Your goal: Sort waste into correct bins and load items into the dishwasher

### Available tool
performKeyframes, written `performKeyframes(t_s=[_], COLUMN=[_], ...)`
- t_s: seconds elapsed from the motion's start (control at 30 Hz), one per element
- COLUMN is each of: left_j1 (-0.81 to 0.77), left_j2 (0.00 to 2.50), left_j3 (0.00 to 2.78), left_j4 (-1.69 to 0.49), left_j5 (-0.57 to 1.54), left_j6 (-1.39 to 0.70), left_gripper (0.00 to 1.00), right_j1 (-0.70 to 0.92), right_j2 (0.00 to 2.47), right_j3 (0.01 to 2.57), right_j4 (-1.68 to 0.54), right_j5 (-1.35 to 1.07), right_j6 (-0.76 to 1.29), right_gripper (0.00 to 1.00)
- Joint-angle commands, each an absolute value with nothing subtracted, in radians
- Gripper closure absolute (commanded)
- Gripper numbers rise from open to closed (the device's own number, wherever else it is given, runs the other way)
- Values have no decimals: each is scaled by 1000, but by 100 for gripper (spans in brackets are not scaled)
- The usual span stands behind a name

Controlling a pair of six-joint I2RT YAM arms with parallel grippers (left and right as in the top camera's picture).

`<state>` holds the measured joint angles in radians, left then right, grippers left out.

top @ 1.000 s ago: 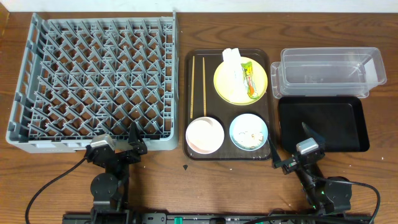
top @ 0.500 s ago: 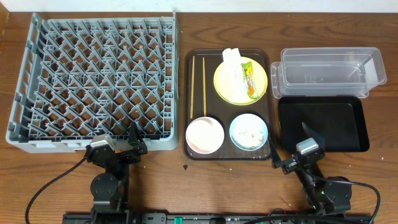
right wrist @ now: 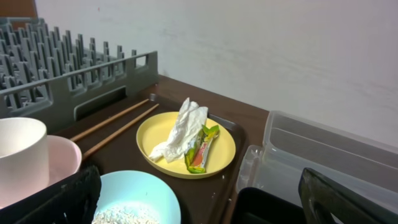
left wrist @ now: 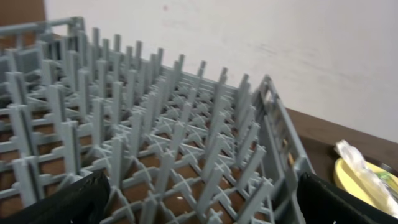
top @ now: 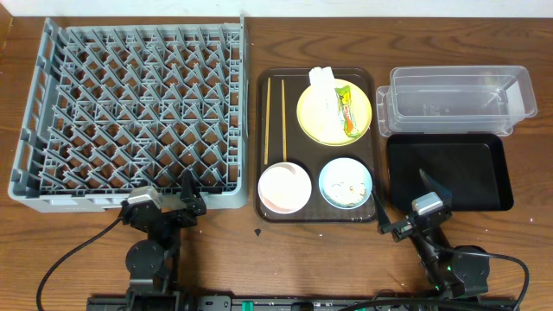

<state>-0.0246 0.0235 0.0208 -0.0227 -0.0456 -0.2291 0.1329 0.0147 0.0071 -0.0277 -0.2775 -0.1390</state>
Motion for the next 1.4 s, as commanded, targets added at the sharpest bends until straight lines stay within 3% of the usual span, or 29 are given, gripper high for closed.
performKeyframes(t_s=[0.0,0.37,0.57,0.7,0.9,1.17,1.37], left_j1=[-30,-30,-30,-30,-30,-30,-30], left_j2=[25,122,414,673,882,905,907], left_j3=[5,238,579,882,1127,1135,1135], left_j4=[-54,-97,-337,-614,-883,-934,-934], left_j5=[65,230,312,412,435,476,475], left_j6=[-223,-223,-223,-223,-223,-234,-234], left_gripper=[4,4,4,3,3,2,2], right_j1=[128,128,128,128,129,155,353], right_j2=[7,165,513,828,1139,1306,1416], right_j3=[6,279,643,989,1326,1348,1347], right_j4=[-15,-110,-337,-596,-847,-849,-921], right_j5=[-297,-361,-393,-456,-532,-683,-511], right_j6=[-102,-37,-19,7,7,119,113], right_gripper=[1,1,1,1,1,1,5])
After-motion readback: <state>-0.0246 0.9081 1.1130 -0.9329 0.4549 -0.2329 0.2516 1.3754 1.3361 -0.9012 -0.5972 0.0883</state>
